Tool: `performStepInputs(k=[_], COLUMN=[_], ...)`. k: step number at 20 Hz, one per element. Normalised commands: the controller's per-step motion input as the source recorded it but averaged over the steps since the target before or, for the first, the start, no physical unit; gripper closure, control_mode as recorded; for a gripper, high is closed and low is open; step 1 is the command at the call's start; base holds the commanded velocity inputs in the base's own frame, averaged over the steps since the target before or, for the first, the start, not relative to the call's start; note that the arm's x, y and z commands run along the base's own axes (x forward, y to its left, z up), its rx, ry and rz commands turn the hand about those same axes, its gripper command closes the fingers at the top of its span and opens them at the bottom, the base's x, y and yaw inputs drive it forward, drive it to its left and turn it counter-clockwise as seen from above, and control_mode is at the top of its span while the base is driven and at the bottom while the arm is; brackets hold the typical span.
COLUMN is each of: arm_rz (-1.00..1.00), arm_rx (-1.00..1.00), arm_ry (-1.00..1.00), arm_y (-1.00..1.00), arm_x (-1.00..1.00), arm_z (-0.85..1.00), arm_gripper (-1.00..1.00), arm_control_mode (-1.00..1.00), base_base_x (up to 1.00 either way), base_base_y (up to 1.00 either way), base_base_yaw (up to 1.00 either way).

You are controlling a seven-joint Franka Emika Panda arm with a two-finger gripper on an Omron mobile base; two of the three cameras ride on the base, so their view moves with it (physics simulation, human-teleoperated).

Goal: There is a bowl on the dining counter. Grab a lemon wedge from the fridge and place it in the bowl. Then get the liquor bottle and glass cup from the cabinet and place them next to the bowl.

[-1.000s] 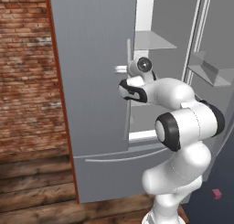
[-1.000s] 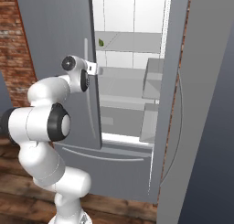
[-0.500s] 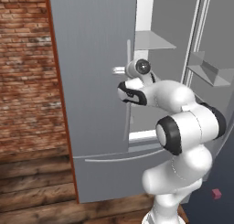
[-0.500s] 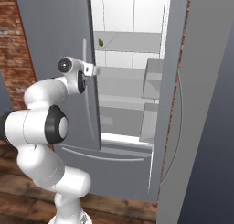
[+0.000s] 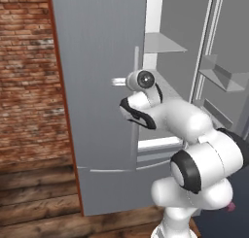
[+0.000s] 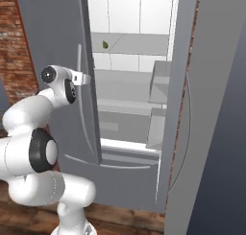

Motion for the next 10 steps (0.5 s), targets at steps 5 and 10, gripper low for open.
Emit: performStepInputs(k=[5, 10], arm_rz=[0.0, 0.02], arm_rx=[0.0, 0.0], arm_ry=[0.06, 0.13], arm_y=[0.98, 1.0], arm_x=[-0.74, -0.7], arm_z=[0.39, 0.44], arm_gripper=[1.0, 1.0], arm_control_mode=[-1.0, -1.0], base_base_x=[0.0, 0.0], base_base_y=[0.0, 0.0], base_base_yaw=[0.0, 0.0])
